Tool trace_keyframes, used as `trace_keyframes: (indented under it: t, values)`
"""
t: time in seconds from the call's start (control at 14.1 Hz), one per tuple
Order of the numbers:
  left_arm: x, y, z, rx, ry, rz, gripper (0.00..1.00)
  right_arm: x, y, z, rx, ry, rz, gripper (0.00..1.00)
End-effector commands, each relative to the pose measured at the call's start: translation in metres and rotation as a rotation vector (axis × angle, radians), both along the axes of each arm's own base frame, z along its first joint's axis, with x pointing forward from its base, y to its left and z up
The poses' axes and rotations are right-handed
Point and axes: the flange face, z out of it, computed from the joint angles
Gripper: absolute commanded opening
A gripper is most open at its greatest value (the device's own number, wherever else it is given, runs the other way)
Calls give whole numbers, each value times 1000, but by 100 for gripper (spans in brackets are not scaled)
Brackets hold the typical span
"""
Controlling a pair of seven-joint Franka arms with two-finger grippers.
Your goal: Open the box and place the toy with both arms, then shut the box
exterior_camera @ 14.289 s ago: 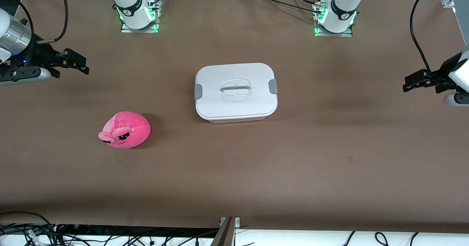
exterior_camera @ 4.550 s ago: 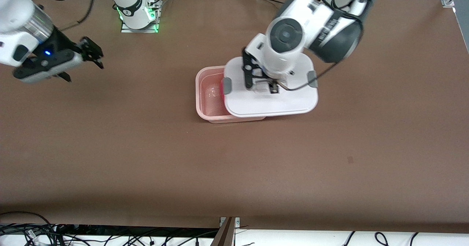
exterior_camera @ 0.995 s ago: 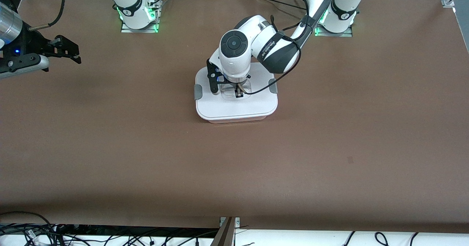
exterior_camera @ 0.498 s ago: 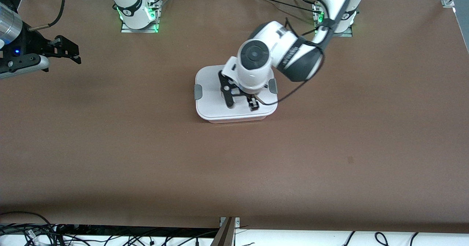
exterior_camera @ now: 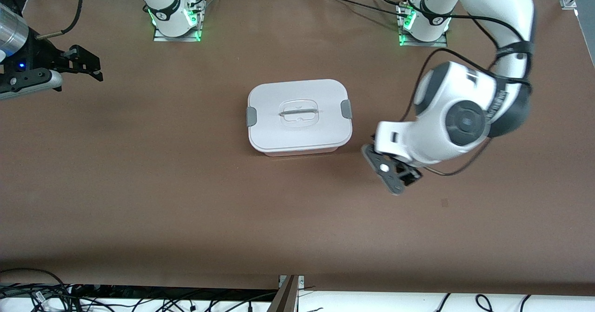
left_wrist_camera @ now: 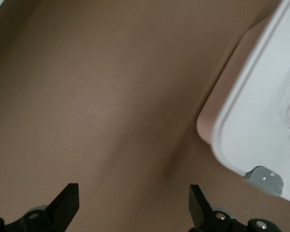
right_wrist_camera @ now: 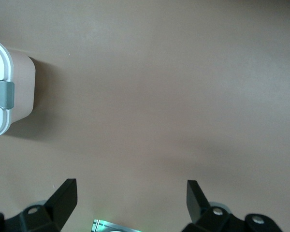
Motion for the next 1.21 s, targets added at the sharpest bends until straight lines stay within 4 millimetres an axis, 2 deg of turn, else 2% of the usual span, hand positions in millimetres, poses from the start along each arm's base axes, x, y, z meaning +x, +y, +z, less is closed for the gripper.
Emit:
trace_keyframes:
  t: [0.0,0.14,0.28,0.36,0.5,0.64,0.85,0.92,1.0,1.14]
  values:
    - [16,67,5,18,30,96,100,1,1,5,8,-5,-10,100]
    - [27,132,19,70,-2,238,100,1,1,5,8,-6,-10,100]
    - [23,188,51,86,-35,385,100,1,1,5,8,-6,-10,100]
    - [16,209,71,81,-50,459,100,1,1,5,8,-6,-10,100]
    - [-12,232,95,73,-35,609,100,1,1,5,8,-6,-10,100]
    - [-38,248,114,70,-14,757,100,2,1,3,7,-3,-10,100]
    - [-78,258,142,109,19,777,100,2,1,3,7,-3,-10,100]
    - [-90,255,152,130,26,793,100,2,1,3,7,-3,-10,100]
    - [-98,246,157,145,42,810,100,2,1,3,7,-3,-10,100]
    - [-99,247,148,175,75,833,100,2,1,3,7,-3,-10,100]
